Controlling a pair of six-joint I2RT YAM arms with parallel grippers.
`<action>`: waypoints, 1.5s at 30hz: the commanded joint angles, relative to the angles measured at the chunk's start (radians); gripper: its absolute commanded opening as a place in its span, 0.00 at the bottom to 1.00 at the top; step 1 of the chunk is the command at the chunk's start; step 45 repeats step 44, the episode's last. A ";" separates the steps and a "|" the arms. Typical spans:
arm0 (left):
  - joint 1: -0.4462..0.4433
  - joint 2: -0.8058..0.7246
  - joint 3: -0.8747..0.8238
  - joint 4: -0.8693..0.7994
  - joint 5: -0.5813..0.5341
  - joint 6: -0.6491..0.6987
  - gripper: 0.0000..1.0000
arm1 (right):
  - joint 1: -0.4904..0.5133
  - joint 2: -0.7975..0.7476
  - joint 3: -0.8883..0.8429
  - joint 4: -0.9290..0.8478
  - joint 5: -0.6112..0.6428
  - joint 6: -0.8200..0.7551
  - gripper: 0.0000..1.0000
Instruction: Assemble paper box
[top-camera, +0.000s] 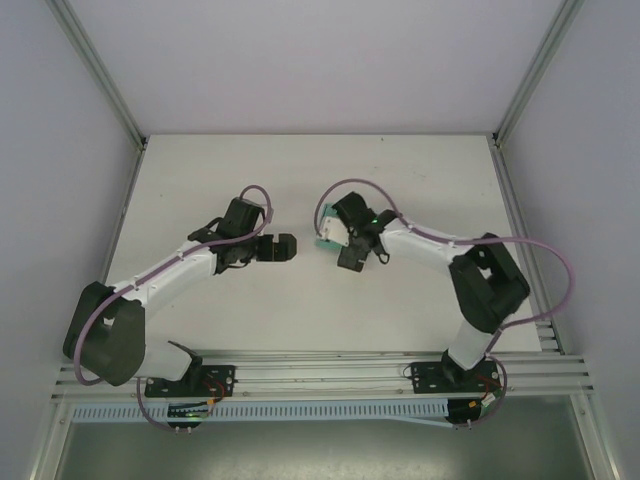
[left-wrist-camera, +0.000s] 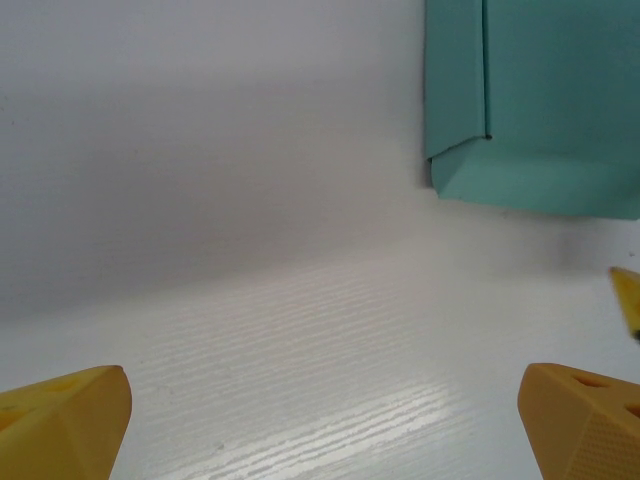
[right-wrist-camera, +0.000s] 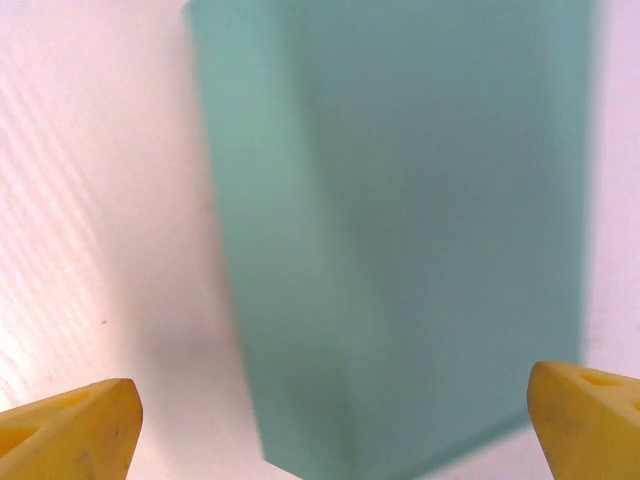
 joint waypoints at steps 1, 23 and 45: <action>0.022 -0.028 0.018 0.043 -0.042 0.007 0.98 | -0.082 -0.153 -0.038 0.110 -0.070 0.157 0.99; 0.390 -0.031 -0.576 1.306 -0.436 0.505 0.99 | -0.716 -0.141 -0.692 1.250 -0.087 0.798 0.99; 0.522 0.123 -0.561 1.397 -0.124 0.447 0.99 | -0.735 -0.123 -0.731 1.310 -0.172 0.788 0.99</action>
